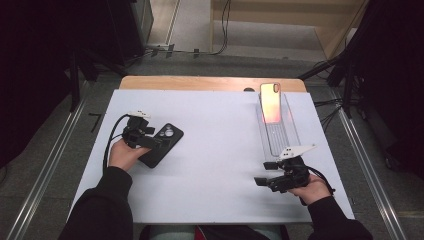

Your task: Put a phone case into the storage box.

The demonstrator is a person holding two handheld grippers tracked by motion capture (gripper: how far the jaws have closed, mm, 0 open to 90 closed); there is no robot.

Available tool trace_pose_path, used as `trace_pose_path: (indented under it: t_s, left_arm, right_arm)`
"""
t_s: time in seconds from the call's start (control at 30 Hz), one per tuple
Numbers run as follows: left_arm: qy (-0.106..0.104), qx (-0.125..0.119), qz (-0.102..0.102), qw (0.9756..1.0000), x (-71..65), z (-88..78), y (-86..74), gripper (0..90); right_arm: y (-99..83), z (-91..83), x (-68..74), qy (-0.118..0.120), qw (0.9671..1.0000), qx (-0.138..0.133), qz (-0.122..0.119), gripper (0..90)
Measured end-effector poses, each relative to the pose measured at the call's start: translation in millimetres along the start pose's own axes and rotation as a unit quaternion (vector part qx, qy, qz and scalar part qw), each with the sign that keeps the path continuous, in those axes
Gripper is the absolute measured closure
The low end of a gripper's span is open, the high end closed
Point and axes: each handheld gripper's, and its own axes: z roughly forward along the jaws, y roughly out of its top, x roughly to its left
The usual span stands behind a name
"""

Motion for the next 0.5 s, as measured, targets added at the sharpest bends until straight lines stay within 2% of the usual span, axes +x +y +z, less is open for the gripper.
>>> trace_pose_path:
  t_s: [0.23,0.37,0.5]
  left_arm:
    - [0.02,0.006,0.004,0.9998,4.2,5.3,-7.1,3.9]
    - [0.015,0.011,-0.012,0.9998,7.4,9.5,-12.7,5.6]
    - [0.033,0.02,-0.002,0.9992,6.5,14.0,-15.7,5.6]
  right_arm:
    - [-0.2,0.1,0.3,0.001,1.0,0.001,-0.001,23.2]
    - [-0.1,0.4,0.3,0.001,1.0,0.001,-0.002,23.2]
    - [0.0,0.9,0.3,0.001,1.0,0.002,-0.004,23.2]
